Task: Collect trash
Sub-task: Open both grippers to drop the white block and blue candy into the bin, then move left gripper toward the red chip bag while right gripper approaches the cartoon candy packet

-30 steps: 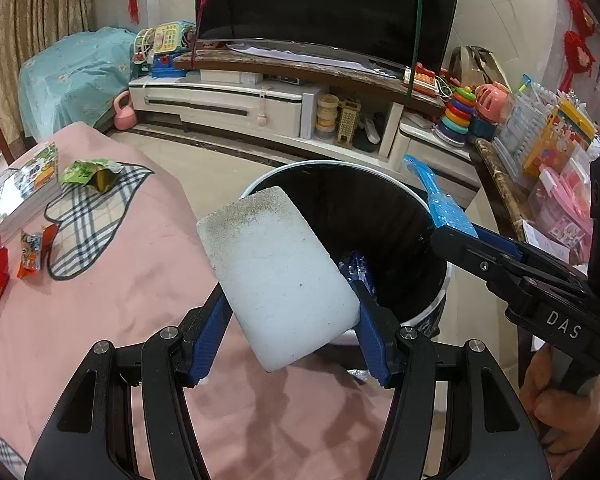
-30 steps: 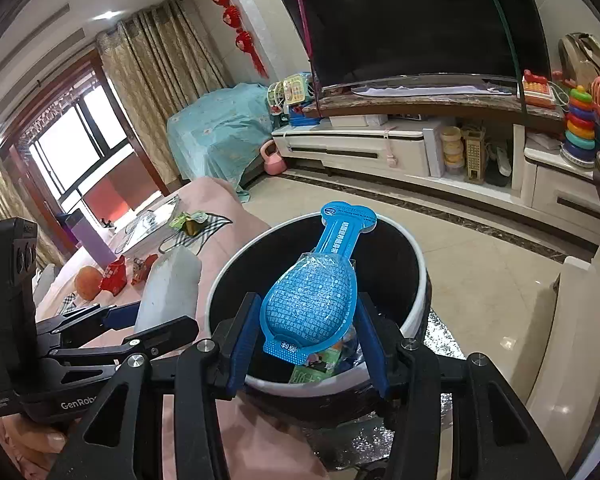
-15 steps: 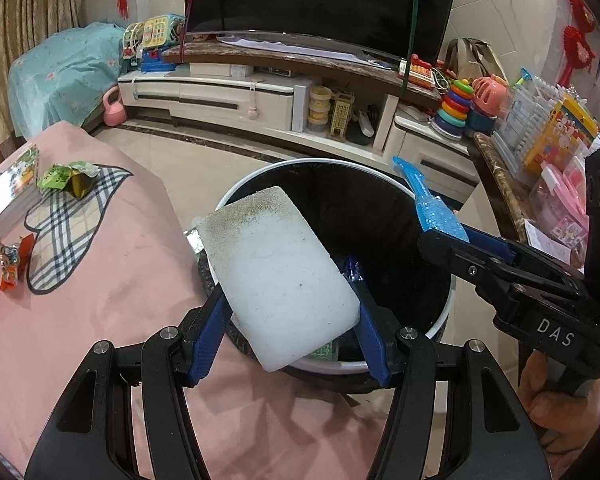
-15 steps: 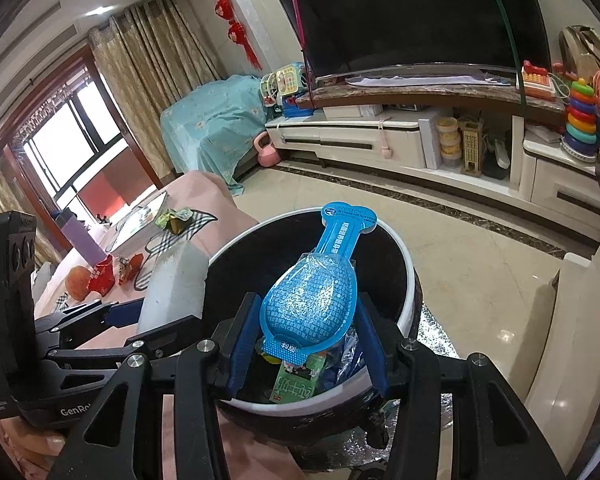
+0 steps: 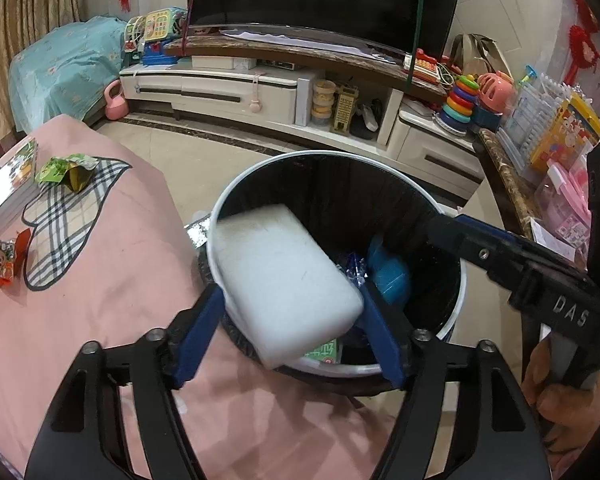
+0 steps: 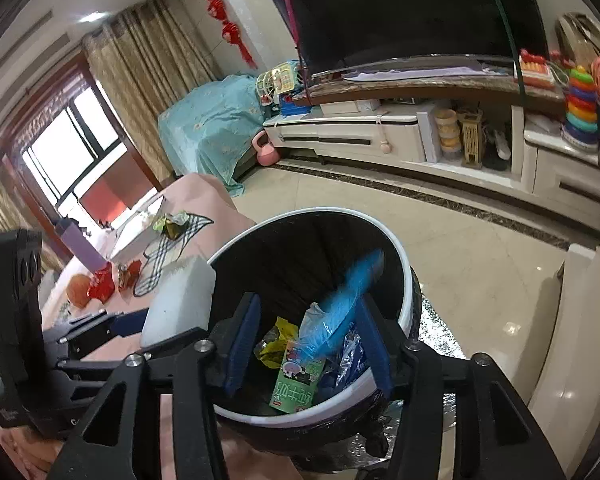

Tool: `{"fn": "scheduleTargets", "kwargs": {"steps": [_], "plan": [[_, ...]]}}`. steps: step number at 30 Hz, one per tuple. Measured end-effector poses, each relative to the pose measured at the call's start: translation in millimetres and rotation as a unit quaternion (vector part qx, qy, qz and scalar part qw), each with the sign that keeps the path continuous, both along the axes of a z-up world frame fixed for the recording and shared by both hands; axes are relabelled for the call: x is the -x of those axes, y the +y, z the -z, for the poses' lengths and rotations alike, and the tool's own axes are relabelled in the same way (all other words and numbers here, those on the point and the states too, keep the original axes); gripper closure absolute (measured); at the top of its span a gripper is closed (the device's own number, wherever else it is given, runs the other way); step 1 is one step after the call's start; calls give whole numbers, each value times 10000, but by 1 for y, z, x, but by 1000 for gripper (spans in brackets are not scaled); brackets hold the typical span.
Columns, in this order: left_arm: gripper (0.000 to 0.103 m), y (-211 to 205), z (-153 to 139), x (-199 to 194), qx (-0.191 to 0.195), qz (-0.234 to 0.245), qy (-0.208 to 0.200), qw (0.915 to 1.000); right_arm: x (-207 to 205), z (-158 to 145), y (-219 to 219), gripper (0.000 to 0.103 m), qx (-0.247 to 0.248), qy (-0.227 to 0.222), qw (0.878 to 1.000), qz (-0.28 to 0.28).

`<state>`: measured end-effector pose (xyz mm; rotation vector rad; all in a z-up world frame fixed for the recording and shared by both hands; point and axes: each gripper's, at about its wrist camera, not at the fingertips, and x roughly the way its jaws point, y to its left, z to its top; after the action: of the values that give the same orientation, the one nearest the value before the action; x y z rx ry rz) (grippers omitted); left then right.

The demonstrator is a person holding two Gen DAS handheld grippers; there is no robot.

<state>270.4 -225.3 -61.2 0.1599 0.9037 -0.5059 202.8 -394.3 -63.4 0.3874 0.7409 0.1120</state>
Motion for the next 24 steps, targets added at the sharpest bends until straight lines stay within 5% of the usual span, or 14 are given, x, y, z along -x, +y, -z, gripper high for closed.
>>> {"fn": "scheduleTargets", "kwargs": {"steps": [10,15,24], "plan": [[26,40,-2,13,284,-324,-26,9991,10,-10,3,32,-151,-183,9997,88],[26,80,1,22,441,-739,-46,9963,14,-18,23,13,-185,-342,9992,-25],[26,169,13,35,612,-1633,1,9847,12,-25,79,6,-258,-481,9972,-507]]}}
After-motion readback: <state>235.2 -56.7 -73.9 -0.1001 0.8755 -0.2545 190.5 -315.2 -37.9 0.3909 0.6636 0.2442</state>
